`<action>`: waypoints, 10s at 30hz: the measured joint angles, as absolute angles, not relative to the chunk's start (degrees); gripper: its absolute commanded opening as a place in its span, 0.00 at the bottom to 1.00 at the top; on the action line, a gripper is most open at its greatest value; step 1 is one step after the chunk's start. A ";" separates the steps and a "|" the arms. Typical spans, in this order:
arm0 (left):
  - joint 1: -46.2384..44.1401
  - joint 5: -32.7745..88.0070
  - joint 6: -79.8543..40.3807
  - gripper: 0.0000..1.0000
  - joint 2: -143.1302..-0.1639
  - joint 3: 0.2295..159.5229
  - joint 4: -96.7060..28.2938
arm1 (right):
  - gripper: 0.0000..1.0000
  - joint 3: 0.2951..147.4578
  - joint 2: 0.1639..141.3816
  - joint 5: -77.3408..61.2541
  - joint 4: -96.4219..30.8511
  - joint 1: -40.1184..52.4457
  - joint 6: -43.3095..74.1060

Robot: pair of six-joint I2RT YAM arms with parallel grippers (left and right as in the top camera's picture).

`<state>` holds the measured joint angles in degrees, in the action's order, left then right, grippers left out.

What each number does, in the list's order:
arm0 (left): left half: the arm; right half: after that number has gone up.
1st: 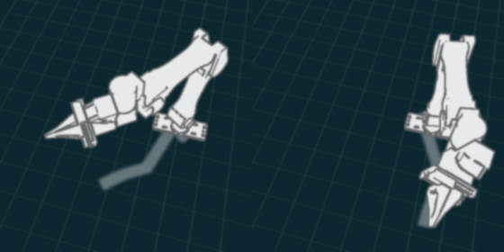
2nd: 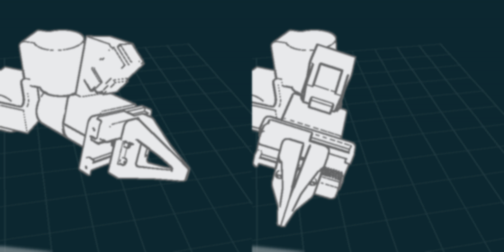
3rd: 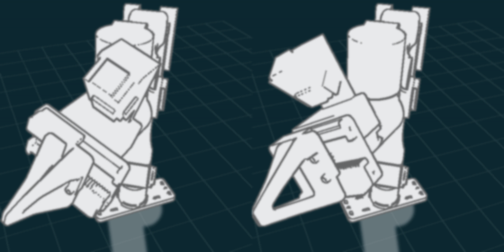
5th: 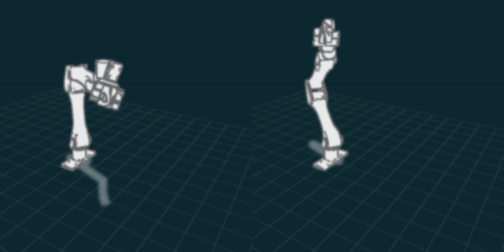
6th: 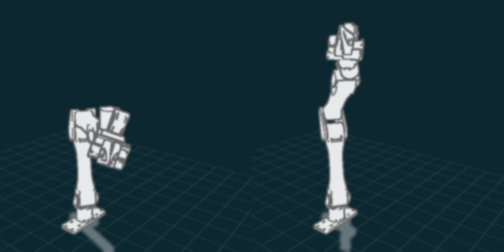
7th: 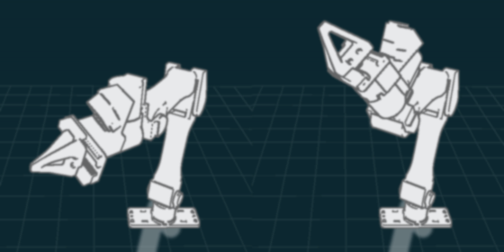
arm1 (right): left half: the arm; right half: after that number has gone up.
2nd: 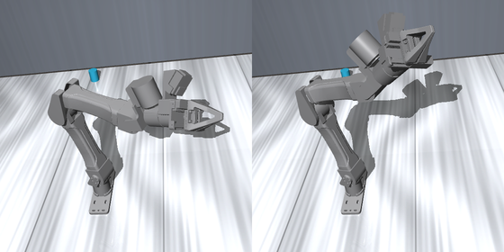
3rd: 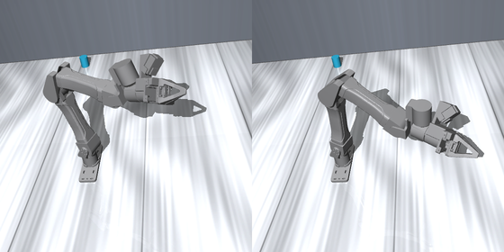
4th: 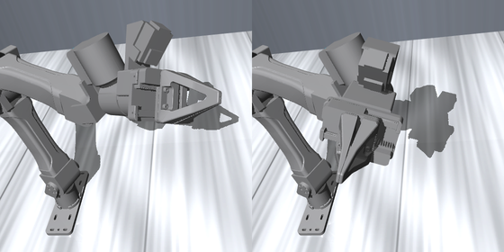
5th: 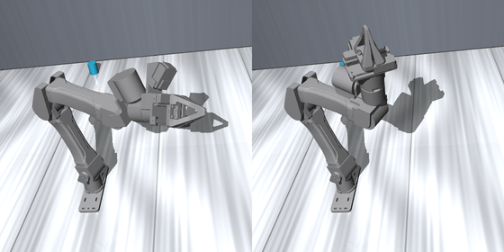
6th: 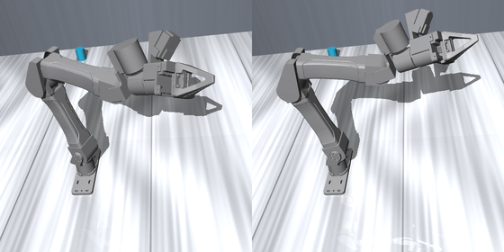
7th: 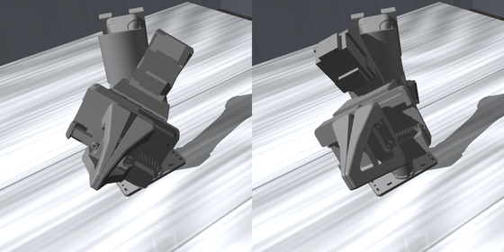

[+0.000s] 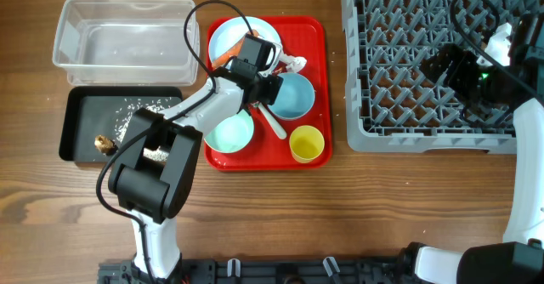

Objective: Sort waste into correct bins and load items into the dishwasher rack

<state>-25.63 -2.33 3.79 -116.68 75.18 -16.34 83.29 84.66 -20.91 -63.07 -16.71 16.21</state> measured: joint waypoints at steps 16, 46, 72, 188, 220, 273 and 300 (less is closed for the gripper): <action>-30.15 -2.52 2.24 0.90 -109.34 76.77 -25.85 | 1.00 83.29 84.66 -20.91 -63.05 -16.71 16.21; -22.65 0.12 -9.08 0.85 -114.48 77.01 -17.91 | 1.00 83.29 84.66 -20.91 -63.18 -16.71 16.21; -22.76 7.11 -7.86 0.27 -111.13 77.08 -21.10 | 1.00 83.29 84.66 -20.91 -63.16 -16.71 16.21; -20.32 17.23 10.22 0.04 -109.45 79.26 -30.81 | 1.00 83.29 84.66 -20.27 -64.12 -16.71 15.77; 5.23 9.21 -11.22 0.96 -105.21 82.19 -19.25 | 1.00 83.29 84.66 -20.27 -63.81 -16.38 15.14; -28.49 -1.04 10.13 0.04 -142.52 123.28 -41.60 | 1.00 83.29 84.66 -20.53 -63.18 -16.38 15.14; 0.99 -13.67 -0.36 1.00 -125.05 124.97 -55.16 | 1.00 83.29 84.66 -20.51 -62.98 -16.38 15.16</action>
